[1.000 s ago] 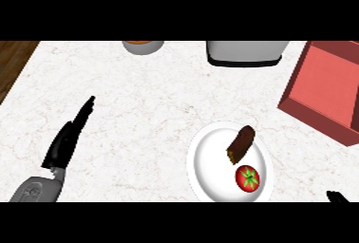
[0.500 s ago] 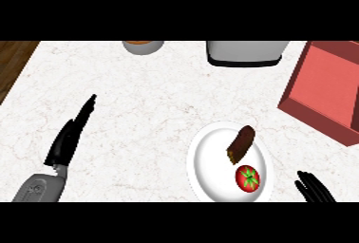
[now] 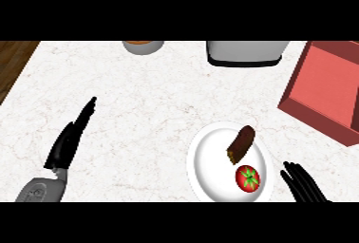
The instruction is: Pick the tomato from the plate and place it in the cardboard box
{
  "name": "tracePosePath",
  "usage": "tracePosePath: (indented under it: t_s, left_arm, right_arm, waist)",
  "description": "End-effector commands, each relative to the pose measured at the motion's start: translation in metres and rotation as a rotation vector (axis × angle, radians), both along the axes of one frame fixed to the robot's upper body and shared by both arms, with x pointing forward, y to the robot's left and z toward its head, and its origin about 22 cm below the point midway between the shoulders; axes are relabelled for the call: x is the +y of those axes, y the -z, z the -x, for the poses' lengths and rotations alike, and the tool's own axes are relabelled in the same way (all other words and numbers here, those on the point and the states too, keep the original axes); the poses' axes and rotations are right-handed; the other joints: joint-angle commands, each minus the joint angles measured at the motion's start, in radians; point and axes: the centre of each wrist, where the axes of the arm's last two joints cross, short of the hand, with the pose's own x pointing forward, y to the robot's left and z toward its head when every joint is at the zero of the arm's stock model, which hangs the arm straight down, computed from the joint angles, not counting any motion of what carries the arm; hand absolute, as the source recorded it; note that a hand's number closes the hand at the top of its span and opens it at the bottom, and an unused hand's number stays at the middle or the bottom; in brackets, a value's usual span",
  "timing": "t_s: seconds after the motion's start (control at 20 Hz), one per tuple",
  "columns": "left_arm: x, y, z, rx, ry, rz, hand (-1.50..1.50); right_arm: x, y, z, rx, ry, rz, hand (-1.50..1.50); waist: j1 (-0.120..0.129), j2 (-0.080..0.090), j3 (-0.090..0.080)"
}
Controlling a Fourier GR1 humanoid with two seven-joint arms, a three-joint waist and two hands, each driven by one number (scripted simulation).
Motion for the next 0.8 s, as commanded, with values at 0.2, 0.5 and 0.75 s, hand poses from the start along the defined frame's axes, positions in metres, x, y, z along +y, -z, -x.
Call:
tracePosePath:
  t_s: [0.2,0.5,0.75]
  left_arm:
    - [0.020,0.011,-0.006,0.001,-0.008,-0.004,0.00]
    - [0.007,-0.019,-0.003,-0.018,-0.003,-0.026,0.00]
    - [0.001,-0.006,-0.010,0.002,0.011,-0.001,0.00]
  right_arm:
    - [0.032,-0.002,-0.008,0.023,-0.005,0.027,-1.50]
    - [0.045,0.009,-0.035,0.041,0.019,0.044,-1.50]
    - [0.021,0.009,-0.040,0.052,-0.011,0.042,-1.50]
  waist:
    - [-0.002,0.001,0.000]
    - [0.004,0.000,0.000]
    - [0.001,0.000,0.000]
